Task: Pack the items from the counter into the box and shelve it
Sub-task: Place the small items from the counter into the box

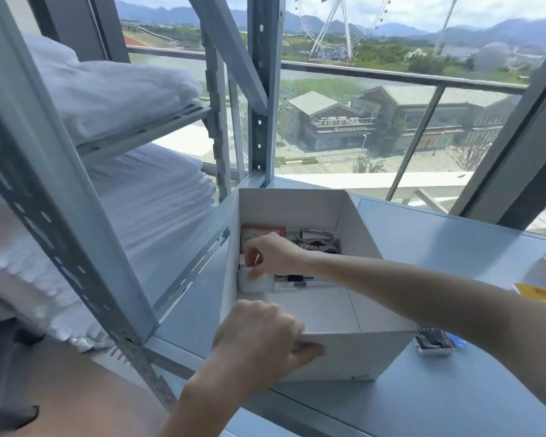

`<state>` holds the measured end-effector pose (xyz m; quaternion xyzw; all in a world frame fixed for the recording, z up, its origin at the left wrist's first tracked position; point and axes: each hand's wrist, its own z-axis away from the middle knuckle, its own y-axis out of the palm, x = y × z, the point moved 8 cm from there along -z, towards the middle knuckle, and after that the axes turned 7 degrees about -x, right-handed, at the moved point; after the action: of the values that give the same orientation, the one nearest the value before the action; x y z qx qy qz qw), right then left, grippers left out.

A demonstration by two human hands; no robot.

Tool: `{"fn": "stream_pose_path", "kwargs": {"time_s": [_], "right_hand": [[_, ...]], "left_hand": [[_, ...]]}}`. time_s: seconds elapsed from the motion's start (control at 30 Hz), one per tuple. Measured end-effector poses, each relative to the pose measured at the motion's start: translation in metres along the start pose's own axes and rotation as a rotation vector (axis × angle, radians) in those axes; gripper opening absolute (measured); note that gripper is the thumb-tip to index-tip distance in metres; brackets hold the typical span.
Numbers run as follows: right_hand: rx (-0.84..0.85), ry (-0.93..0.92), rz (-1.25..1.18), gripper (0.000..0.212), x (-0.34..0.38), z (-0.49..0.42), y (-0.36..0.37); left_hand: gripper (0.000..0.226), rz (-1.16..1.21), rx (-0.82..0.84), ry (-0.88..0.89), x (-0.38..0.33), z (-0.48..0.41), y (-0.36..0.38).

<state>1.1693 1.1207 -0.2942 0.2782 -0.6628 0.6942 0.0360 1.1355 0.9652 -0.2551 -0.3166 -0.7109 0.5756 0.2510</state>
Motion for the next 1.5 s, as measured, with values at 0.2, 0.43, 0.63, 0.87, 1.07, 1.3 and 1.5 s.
{"fn": "stream_pose_path", "kwargs": {"time_s": [0.2,0.43,0.63,0.87,1.07,1.3,1.5], "right_hand": [[-0.123,0.000,0.071,0.026,0.002,0.011,0.000],[-0.084,-0.025,0.007,0.015,0.006,0.016,0.005],[0.067,-0.085,0.243,0.040,0.008,0.013,-0.001],[0.145,-0.054,0.297,0.046,0.002,0.020,0.007],[0.120,-0.107,0.290,0.050,0.010,0.032,-0.017],[-0.289,-0.032,0.009,0.014,-0.042,0.153,-0.151],[-0.494,0.354,0.177,0.007,-0.171,0.322,-0.198]], "left_hand": [[0.051,-0.025,0.002,-0.017,0.000,-0.001,-0.002],[0.054,-0.023,-0.022,-0.013,-0.001,-0.001,-0.004],[0.051,-0.020,-0.016,-0.012,-0.001,0.000,-0.005],[0.051,-0.021,-0.024,-0.015,-0.001,0.000,-0.005],[0.047,-0.015,-0.006,-0.041,0.000,0.001,-0.004],[0.038,0.155,-0.126,0.008,-0.053,-0.028,-0.016],[0.032,0.144,-0.367,-0.044,-0.122,-0.069,-0.034]]}}
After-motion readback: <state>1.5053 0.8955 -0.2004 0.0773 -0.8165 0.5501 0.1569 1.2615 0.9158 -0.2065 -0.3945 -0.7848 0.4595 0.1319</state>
